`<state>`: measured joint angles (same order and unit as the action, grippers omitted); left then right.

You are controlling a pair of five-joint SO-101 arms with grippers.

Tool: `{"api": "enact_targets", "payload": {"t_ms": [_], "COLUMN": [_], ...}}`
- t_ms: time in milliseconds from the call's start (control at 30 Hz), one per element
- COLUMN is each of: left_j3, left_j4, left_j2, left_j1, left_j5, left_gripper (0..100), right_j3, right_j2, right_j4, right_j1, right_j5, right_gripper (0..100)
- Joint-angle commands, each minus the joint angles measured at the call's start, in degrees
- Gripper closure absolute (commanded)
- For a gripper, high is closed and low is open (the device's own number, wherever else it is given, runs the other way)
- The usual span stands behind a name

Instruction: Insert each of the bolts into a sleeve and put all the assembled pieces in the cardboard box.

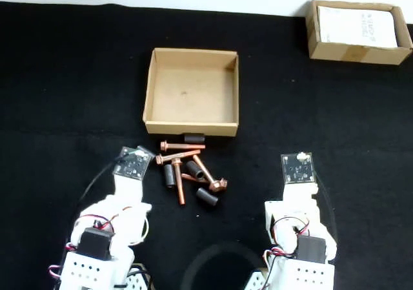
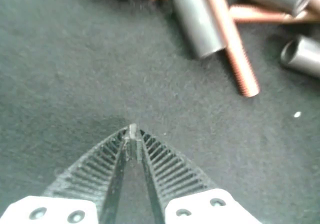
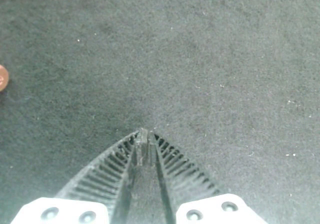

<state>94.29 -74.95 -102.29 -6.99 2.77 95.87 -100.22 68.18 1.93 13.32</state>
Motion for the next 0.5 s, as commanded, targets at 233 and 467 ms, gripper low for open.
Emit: {"api": "enact_targets", "payload": {"t_ms": [233,467], "left_j3": [-22.5,-26.2], "left_j4": [-9.4,-14.7], "left_j2": [-0.4,-0.5], "left_j1": [-1.0,3.2], "left_j5": [-0.4,-14.2], "left_gripper": [99,99], "right_j3": [7.4,7.4], "right_j2": [-0.4,-0.4], "right_j4": [0.3,0.3], "right_j1": [0.5,0.5], "right_j5": [-0.3,-0.3], "right_gripper": [99.3,99.3]}}
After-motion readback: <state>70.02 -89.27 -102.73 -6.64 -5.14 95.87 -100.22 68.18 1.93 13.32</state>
